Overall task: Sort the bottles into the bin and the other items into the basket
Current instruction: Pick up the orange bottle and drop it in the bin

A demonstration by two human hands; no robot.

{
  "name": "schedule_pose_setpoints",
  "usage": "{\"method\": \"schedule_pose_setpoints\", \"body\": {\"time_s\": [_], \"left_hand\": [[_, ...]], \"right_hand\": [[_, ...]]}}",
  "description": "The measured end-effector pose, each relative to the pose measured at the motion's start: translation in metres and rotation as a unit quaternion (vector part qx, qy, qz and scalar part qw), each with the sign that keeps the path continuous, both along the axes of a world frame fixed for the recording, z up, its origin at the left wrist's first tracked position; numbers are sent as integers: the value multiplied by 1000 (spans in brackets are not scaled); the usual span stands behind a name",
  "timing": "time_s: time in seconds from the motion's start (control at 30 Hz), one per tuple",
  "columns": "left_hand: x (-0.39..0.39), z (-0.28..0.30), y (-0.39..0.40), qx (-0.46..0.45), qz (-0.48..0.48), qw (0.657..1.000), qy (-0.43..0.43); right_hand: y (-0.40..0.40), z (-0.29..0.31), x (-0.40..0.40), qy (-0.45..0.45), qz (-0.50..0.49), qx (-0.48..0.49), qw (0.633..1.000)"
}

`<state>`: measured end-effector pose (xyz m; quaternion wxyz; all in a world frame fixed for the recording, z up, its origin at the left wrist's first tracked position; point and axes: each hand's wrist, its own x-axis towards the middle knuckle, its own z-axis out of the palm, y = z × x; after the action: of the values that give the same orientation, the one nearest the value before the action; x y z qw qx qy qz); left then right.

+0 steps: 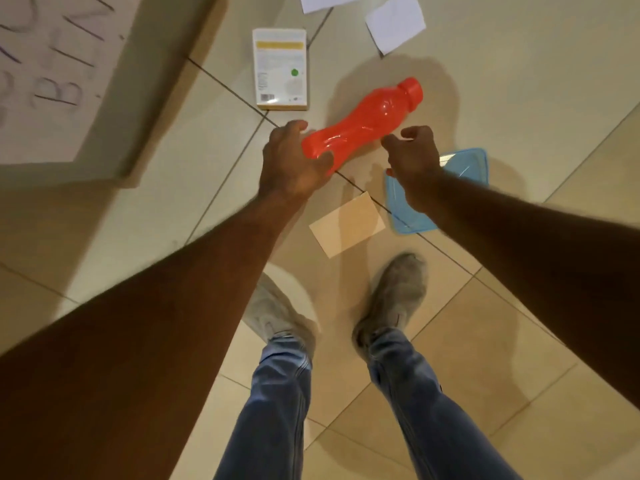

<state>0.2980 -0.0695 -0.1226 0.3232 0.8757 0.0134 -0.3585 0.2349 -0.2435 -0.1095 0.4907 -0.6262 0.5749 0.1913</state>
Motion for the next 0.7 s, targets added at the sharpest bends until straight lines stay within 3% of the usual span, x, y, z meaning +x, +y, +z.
{"method": "schedule_pose_setpoints", "body": {"time_s": [0.23,0.4,0.7], "left_hand": [[7,-84,-12,47,-114,992,-18],[4,-100,-14,35,-120,992,5],[-25,-34,0,-48,-19,997,52]], "right_hand": [[-4,-62,16,-47,-158,90,982],[-4,-69,23,-81,-163,131,975],[3,-20,20,-106,-161,135,972]]}}
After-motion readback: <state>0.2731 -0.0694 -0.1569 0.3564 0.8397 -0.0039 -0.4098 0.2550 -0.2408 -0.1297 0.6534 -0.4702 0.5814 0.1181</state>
